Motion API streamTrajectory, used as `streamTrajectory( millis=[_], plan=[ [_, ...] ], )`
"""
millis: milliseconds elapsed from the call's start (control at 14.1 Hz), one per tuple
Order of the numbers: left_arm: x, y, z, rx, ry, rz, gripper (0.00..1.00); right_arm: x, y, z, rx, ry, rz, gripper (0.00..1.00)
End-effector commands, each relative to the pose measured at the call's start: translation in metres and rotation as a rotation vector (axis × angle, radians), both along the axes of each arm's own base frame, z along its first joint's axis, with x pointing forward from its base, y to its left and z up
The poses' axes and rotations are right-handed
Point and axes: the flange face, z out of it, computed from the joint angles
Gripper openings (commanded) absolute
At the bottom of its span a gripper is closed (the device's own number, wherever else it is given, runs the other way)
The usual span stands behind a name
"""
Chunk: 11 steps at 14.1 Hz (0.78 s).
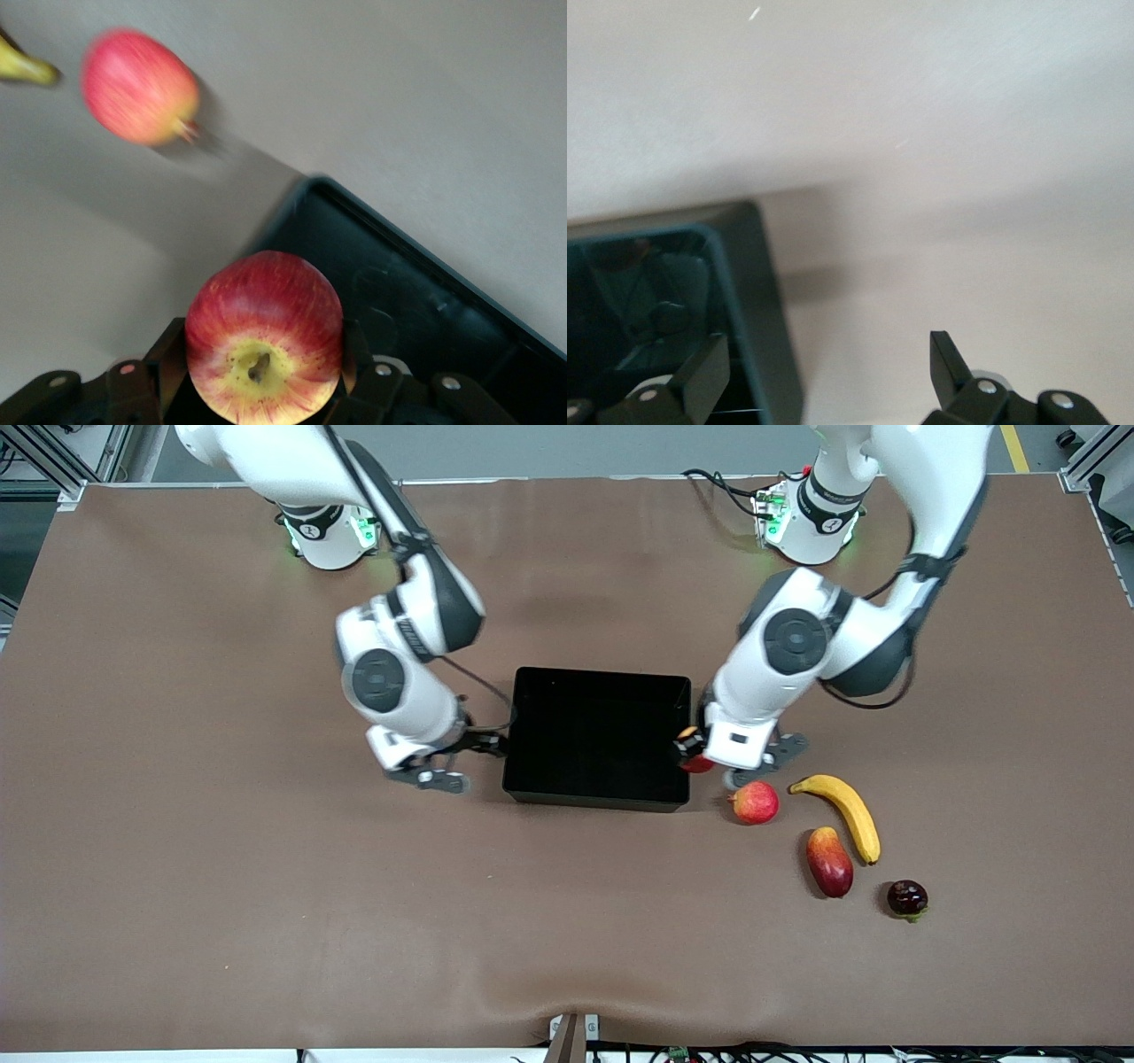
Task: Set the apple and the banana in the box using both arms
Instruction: 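Carry the red apple over the tray while the right gripper releases and withdraws, then lower the red apple into the tray and open the left gripper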
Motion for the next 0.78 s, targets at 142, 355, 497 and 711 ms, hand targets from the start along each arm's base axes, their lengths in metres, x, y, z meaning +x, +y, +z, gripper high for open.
streamTrajectory(
  millis=[142,355,497,711],
  plan=[
    [-0.025,-0.064,-0.044,0.088,-0.035,0.029,0.0,0.028,-0.126,0.054,-0.02,-0.031,0.059,1.0],
    [-0.039,-0.074,-0.084,0.121,0.016,0.0,0.0,0.032,-0.215,0.093,0.023,-0.074,0.11,1.0],
    [-0.044,-0.073,-0.106,0.133,0.051,-0.006,0.0,0.021,-0.273,0.11,0.058,-0.108,0.145,1.0],
    [-0.045,-0.069,-0.12,0.14,0.075,-0.005,0.35,-0.001,-0.33,0.144,0.051,-0.102,0.187,1.0]
  ],
)
